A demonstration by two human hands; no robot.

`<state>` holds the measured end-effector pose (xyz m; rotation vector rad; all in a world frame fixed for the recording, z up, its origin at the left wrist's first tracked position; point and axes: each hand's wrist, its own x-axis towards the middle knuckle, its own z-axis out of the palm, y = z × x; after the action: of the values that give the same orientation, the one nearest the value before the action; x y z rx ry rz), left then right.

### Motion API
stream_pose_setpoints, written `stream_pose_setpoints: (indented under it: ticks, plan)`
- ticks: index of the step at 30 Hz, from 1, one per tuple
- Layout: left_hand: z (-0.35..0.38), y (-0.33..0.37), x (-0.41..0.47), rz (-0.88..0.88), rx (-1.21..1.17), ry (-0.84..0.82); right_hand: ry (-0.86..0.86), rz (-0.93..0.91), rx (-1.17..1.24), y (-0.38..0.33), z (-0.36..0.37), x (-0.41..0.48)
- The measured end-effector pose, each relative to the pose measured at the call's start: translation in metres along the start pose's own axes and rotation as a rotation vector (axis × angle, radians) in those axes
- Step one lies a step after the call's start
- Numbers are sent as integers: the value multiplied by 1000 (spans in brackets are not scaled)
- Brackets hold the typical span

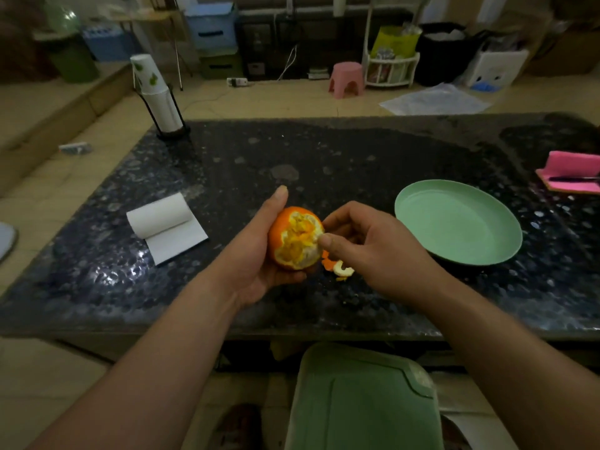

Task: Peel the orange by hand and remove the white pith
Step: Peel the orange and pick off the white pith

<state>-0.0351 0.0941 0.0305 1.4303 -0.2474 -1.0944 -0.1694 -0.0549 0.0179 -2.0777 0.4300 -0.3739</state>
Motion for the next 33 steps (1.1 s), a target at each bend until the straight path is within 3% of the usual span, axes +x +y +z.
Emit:
stream_pose_setpoints:
  ticks: [8,14,21,27,33]
  plan:
    - [-4,17,-22,-35,9,-75,-13,5,79,-12,-5,-5]
    - [3,10,-26,72,51,-28,-39,20,110,-19,-6,-13]
    - [2,-10,-18,89,92,-26,-85,24,-14,-12,-3,-15]
    - [11,-18,-12,82,118,19,-18,14,-309,-13,0,-13]
    - [16,-26,1,82,129,31,33,17,-328,0,2,-13]
